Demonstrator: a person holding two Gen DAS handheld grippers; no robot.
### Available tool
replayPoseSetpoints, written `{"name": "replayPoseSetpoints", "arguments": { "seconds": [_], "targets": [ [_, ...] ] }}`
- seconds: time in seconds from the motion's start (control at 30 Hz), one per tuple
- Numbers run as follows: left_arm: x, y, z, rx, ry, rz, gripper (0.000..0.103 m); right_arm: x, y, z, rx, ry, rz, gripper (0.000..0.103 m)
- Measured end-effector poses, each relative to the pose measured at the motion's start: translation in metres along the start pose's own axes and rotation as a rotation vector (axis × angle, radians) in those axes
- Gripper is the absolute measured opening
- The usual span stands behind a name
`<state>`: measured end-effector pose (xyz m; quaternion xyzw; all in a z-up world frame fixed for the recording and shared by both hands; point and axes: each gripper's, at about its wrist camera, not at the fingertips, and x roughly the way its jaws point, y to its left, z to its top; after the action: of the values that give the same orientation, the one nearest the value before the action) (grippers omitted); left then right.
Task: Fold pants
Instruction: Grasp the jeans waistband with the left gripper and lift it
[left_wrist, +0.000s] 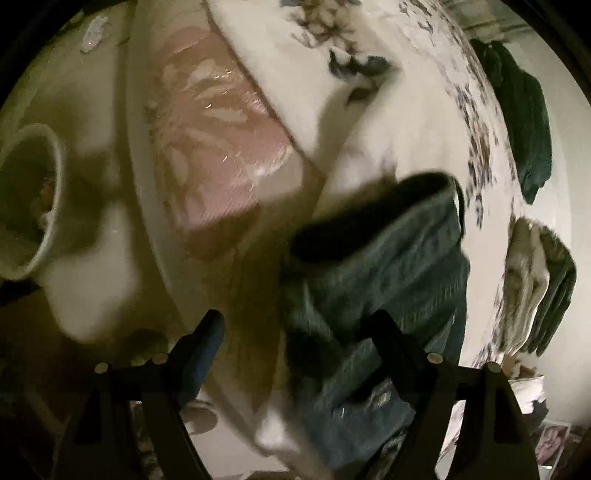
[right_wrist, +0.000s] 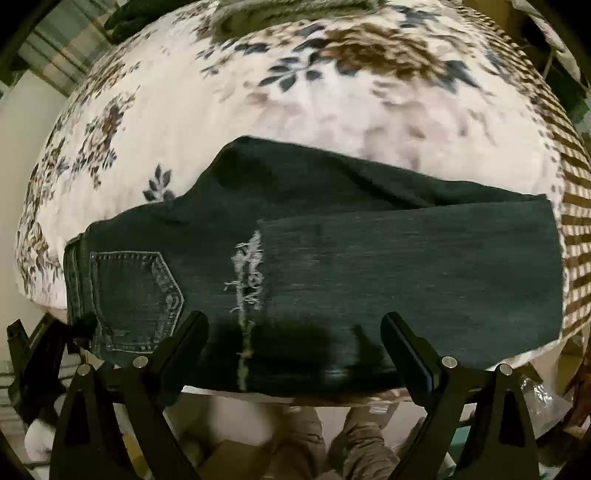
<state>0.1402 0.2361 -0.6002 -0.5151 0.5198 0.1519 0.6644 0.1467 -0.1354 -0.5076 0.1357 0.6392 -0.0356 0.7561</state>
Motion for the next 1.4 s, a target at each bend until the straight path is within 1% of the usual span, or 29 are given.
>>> {"name": "replayPoseSetpoints", "arguments": {
  "seconds": [0.03, 0.07, 0.1, 0.17, 0.23, 0.27, 0.37, 0.4, 0.47, 0.53, 0.6, 0.67, 0.7, 0.8, 0.9, 0.93, 0.97, 1.0, 1.03, 1.07, 1.1, 1.13, 1.17, 1.2, 1.23, 1.27, 1.3, 1.33, 1.4],
  "targets": [
    [0.002, -0.001, 0.003, -0.004, -0.009, -0.034, 0.069, 0.003, 0.004, 0.001, -0.005, 0.006, 0.001, 0.096],
    [0.0, -0.005, 0.005, 0.005, -0.03, -0.047, 0.046, 0.006, 0.007, 0.001, -0.01, 0.009, 0.0, 0.096],
    [-0.003, -0.012, 0.005, 0.038, -0.048, -0.067, 0.036, 0.007, 0.009, 0.002, -0.016, 0.01, -0.001, 0.096],
    [-0.014, -0.031, -0.003, 0.13, -0.091, -0.061, 0.026, 0.008, 0.013, 0.004, -0.033, 0.007, -0.006, 0.096],
    [-0.033, -0.054, -0.018, 0.236, -0.142, -0.046, 0.023, 0.008, 0.014, 0.006, -0.039, 0.003, -0.004, 0.096],
    [-0.041, -0.061, -0.023, 0.266, -0.152, -0.05, 0.021, 0.006, 0.014, 0.007, -0.038, -0.003, -0.005, 0.096],
    [-0.067, -0.097, -0.046, 0.402, -0.177, -0.074, 0.021, -0.004, 0.004, 0.006, -0.012, -0.023, 0.001, 0.096],
    [-0.08, -0.117, -0.061, 0.474, -0.183, -0.098, 0.021, -0.009, -0.002, 0.005, 0.0, -0.034, 0.001, 0.096],
    [-0.093, -0.147, -0.085, 0.59, -0.195, -0.115, 0.021, -0.023, -0.019, 0.0, 0.034, -0.062, -0.005, 0.096],
    [-0.101, -0.18, -0.118, 0.701, -0.184, -0.153, 0.021, -0.033, -0.036, -0.004, 0.073, -0.082, -0.015, 0.096],
    [-0.1, -0.207, -0.155, 0.812, -0.167, -0.17, 0.021, -0.047, -0.066, -0.012, 0.142, -0.105, -0.025, 0.096],
    [-0.089, -0.226, -0.192, 0.895, -0.13, -0.179, 0.021, -0.056, -0.096, -0.02, 0.195, -0.114, -0.041, 0.096],
    [-0.08, -0.235, -0.213, 0.938, -0.098, -0.182, 0.021, -0.06, -0.108, -0.023, 0.216, -0.12, -0.05, 0.096],
    [-0.041, -0.247, -0.273, 1.066, 0.002, -0.158, 0.021, -0.07, -0.153, -0.034, 0.284, -0.13, -0.085, 0.096],
    [0.007, -0.251, -0.318, 1.17, 0.099, -0.077, 0.022, -0.076, -0.197, -0.045, 0.344, -0.133, -0.105, 0.096],
    [0.022, -0.251, -0.327, 1.183, 0.132, -0.035, 0.023, -0.076, -0.211, -0.048, 0.361, -0.13, -0.108, 0.096],
    [0.031, -0.25, -0.336, 1.193, 0.162, -0.001, 0.027, -0.075, -0.222, -0.05, 0.373, -0.126, -0.109, 0.096],
    [0.042, -0.248, -0.343, 1.204, 0.201, 0.04, 0.032, -0.073, -0.229, -0.052, 0.38, -0.121, -0.111, 0.096],
    [0.052, -0.247, -0.349, 1.21, 0.254, 0.083, 0.033, -0.07, -0.236, -0.054, 0.388, -0.114, -0.111, 0.096],
    [0.053, -0.243, -0.355, 1.209, 0.294, 0.099, 0.036, -0.067, -0.243, -0.055, 0.398, -0.107, -0.105, 0.096],
    [0.052, -0.241, -0.359, 1.202, 0.325, 0.103, 0.041, -0.064, -0.251, -0.056, 0.414, -0.102, -0.094, 0.096],
    [0.045, -0.24, -0.36, 1.188, 0.34, 0.085, 0.045, -0.062, -0.257, -0.056, 0.43, -0.098, -0.081, 0.096],
    [0.035, -0.241, -0.362, 1.185, 0.329, 0.062, 0.057, -0.06, -0.26, -0.056, 0.441, -0.099, -0.064, 0.096],
    [0.024, -0.242, -0.36, 1.192, 0.295, 0.039, 0.071, -0.06, -0.262, -0.056, 0.447, -0.1, -0.048, 0.096],
    [0.01, -0.243, -0.355, 1.192, 0.25, 0.035, 0.074, -0.059, -0.265, -0.055, 0.454, -0.1, -0.014, 0.096],
    [0.005, -0.242, -0.352, 1.186, 0.223, 0.048, 0.074, -0.058, -0.266, -0.054, 0.457, -0.099, 0.017, 0.096],
    [-0.002, -0.241, -0.345, 1.171, 0.193, 0.077, 0.074, -0.057, -0.265, -0.052, 0.464, -0.099, 0.072, 0.096],
    [-0.006, -0.241, -0.336, 1.154, 0.173, 0.117, 0.074, -0.056, -0.264, -0.05, 0.469, -0.101, 0.105, 0.096],
    [-0.005, -0.237, -0.317, 1.122, 0.14, 0.184, 0.074, -0.049, -0.257, -0.039, 0.459, -0.093, 0.2, 0.096]
  ]
}}
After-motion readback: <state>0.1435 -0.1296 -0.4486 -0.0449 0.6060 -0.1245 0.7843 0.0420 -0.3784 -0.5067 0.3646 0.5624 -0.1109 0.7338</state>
